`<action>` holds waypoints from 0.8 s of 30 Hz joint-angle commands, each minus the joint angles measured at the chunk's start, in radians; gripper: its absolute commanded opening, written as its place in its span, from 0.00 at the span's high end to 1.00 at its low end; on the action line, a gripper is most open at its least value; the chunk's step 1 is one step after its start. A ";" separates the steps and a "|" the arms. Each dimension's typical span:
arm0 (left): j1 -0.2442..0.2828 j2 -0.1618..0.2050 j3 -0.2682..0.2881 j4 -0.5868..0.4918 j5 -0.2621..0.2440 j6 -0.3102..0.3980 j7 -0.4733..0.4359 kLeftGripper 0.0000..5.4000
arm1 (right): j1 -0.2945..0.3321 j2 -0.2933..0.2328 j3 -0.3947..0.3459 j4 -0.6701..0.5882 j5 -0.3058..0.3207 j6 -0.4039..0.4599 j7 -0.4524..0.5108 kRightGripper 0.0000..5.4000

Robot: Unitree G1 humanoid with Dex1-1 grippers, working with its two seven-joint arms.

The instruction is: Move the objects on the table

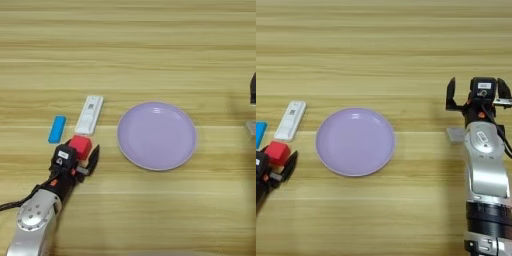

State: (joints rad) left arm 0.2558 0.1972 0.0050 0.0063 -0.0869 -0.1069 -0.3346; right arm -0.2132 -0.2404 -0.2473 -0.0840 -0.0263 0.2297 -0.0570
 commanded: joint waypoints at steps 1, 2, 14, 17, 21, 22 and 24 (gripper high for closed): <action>-0.009 -0.009 -0.004 0.009 -0.008 -0.016 0.000 0.43 | -0.007 -0.012 -0.002 -0.011 -0.002 0.002 0.002 0.00; -0.010 -0.010 -0.003 0.010 -0.010 -0.019 -0.001 0.44 | -0.007 -0.012 -0.002 -0.011 -0.002 0.002 0.002 0.00; -0.022 -0.044 -0.003 0.007 -0.022 -0.039 0.003 0.58 | -0.009 -0.018 -0.005 0.007 0.001 -0.005 0.007 0.00; -0.031 -0.056 -0.006 0.012 -0.025 -0.048 0.006 0.58 | -0.009 -0.020 -0.005 0.014 0.002 -0.009 0.008 0.00; -0.059 -0.077 -0.014 0.014 -0.029 -0.052 0.009 0.58 | -0.011 -0.024 -0.004 0.025 0.006 -0.014 0.009 0.00; -0.065 -0.082 -0.014 0.016 -0.029 -0.052 0.011 0.58 | -0.012 -0.025 -0.004 0.027 0.006 -0.015 0.009 0.00; -0.080 -0.089 -0.015 0.019 -0.029 -0.053 0.017 0.58 | -0.013 -0.026 -0.004 0.032 0.007 -0.018 0.009 0.00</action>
State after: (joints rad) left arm 0.1982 0.1193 -0.0070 0.0139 -0.1112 -0.1510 -0.3296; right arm -0.2132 -0.2589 -0.2479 -0.0632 -0.0242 0.2231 -0.0546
